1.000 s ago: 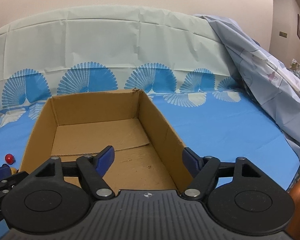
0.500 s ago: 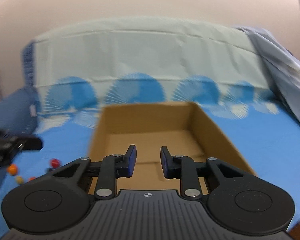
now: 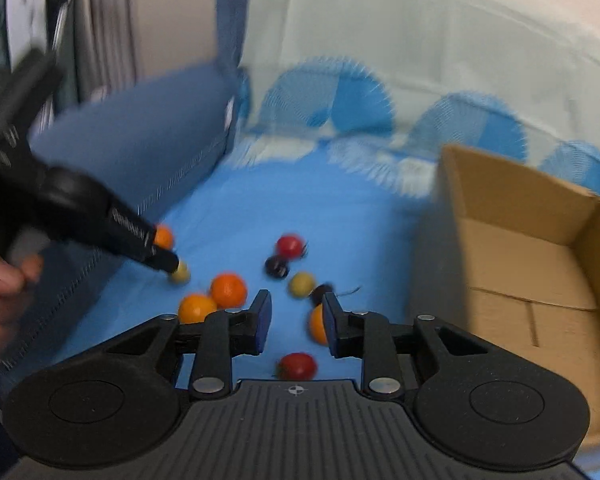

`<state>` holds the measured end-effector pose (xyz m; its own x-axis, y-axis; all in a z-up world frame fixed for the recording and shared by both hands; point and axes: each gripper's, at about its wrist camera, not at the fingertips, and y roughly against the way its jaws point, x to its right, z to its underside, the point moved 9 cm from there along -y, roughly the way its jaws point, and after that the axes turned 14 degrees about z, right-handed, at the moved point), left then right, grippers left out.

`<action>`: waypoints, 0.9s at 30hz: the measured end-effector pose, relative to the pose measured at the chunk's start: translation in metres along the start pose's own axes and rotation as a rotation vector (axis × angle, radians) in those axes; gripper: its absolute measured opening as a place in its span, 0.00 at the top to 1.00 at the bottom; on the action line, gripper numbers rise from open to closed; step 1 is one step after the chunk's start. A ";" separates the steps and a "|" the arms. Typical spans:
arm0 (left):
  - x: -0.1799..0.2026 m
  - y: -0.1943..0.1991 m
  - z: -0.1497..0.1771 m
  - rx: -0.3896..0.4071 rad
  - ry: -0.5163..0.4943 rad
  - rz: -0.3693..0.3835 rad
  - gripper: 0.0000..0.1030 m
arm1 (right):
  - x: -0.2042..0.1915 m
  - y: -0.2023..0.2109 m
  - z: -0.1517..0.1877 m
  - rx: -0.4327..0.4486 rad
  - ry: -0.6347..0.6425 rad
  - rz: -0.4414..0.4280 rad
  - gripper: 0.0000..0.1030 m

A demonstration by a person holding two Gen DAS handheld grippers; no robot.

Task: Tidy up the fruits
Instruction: 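Grasp a large orange with the left gripper while the right gripper grasps a red tomato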

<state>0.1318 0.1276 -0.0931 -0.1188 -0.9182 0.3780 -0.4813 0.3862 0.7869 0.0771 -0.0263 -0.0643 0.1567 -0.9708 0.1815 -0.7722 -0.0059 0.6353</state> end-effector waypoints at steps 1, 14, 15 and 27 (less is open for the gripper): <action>-0.001 -0.004 0.002 -0.019 0.000 0.001 0.85 | -0.003 -0.012 0.006 -0.038 0.011 0.007 0.59; -0.001 -0.045 0.010 -0.128 0.015 0.004 0.46 | 0.005 -0.076 0.044 -0.259 -0.025 0.009 0.33; 0.000 -0.048 0.011 -0.141 0.008 -0.001 0.46 | 0.004 -0.078 0.048 -0.275 -0.025 0.005 0.33; 0.005 -0.065 0.020 -0.207 -0.050 -0.030 0.60 | 0.001 -0.076 0.053 -0.264 -0.018 -0.039 0.66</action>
<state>0.1448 0.0961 -0.1522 -0.1523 -0.9307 0.3325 -0.2976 0.3640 0.8826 0.1031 -0.0394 -0.1517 0.1703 -0.9753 0.1408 -0.5779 0.0169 0.8159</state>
